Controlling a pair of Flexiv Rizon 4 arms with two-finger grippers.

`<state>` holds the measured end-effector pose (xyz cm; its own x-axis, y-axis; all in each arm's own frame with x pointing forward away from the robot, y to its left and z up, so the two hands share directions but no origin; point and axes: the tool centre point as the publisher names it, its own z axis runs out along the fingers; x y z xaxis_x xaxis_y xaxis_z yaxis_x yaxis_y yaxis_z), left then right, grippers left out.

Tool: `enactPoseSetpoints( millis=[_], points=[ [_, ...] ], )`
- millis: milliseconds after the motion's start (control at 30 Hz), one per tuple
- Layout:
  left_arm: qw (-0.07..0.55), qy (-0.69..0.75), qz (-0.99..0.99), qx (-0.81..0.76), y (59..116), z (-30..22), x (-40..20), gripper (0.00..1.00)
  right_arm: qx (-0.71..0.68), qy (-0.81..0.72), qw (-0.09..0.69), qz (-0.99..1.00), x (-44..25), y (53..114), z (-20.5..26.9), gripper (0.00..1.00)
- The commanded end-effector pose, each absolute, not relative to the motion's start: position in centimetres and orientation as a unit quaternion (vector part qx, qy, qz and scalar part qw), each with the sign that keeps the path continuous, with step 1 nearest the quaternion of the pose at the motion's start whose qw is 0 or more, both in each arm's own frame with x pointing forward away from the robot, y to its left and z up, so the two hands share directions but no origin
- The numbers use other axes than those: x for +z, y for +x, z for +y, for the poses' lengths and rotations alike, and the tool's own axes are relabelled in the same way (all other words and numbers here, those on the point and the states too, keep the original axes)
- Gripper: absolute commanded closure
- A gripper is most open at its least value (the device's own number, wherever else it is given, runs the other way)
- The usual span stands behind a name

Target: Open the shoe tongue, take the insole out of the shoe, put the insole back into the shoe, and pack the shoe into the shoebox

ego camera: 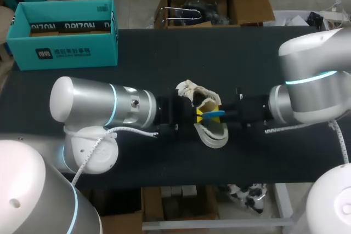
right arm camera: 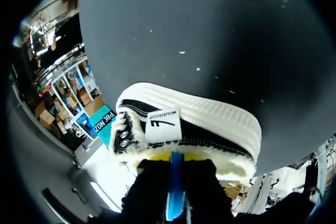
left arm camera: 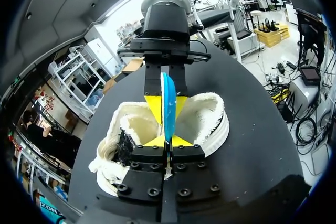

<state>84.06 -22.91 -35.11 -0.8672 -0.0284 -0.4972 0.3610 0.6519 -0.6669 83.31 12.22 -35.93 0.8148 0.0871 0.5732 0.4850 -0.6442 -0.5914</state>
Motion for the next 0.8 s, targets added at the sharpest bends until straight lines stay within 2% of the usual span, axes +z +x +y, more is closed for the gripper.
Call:
enactPoseSetpoints(
  millis=[33, 67, 133, 333, 367, 400, 467, 567, 600, 633, 800],
  points=[
    [0.239, 0.094, 0.878, -0.403, 83.9, -22.9, -35.0, 0.78, -0.245, -0.875, 0.384, -0.163, -36.1, 83.8, 12.2, 1.00],
    [0.238, 0.096, 0.878, -0.404, 83.7, -22.9, -34.9, 0.64, -0.245, -0.875, 0.384, -0.162, -36.2, 83.7, 12.2, 1.00],
    [0.240, 0.102, 0.876, -0.406, 83.3, -23.0, -34.7, 0.59, -0.246, -0.875, 0.385, -0.161, -36.2, 83.5, 12.1, 1.00],
    [0.244, 0.115, 0.869, -0.415, 82.3, -23.7, -33.9, 0.58, -0.246, -0.875, 0.385, -0.159, -36.2, 83.2, 12.1, 1.00],
    [0.245, 0.117, 0.868, -0.416, 82.2, -23.8, -33.8, 0.60, -0.246, -0.875, 0.385, -0.160, -36.2, 83.2, 12.1, 1.00],
    [0.245, 0.118, 0.867, -0.417, 82.1, -23.9, -33.7, 0.68, -0.245, -0.875, 0.385, -0.160, -36.2, 83.2, 12.1, 1.00],
    [0.248, 0.120, 0.866, -0.417, 81.9, -24.1, -33.6, 1.00, -0.245, -0.875, 0.385, -0.161, -36.1, 83.1, 12.1, 1.00],
    [0.250, 0.123, 0.865, -0.417, 81.8, -24.3, -33.6, 1.00, -0.246, -0.875, 0.386, -0.160, -35.9, 82.7, 12.0, 1.00],
    [0.250, 0.124, 0.865, -0.416, 81.8, -24.3, -33.6, 1.00, -0.248, -0.874, 0.385, -0.159, -35.8, 82.5, 12.0, 0.94],
    [0.251, 0.124, 0.865, -0.416, 81.8, -24.3, -33.6, 1.00, -0.249, -0.875, 0.384, -0.158, -35.7, 82.3, 11.9, 0.75],
    [0.251, 0.121, 0.866, -0.415, 82.0, -24.0, -33.8, 1.00, -0.260, -0.875, 0.378, -0.153, -35.1, 80.9, 11.5, 0.57]
  ],
)
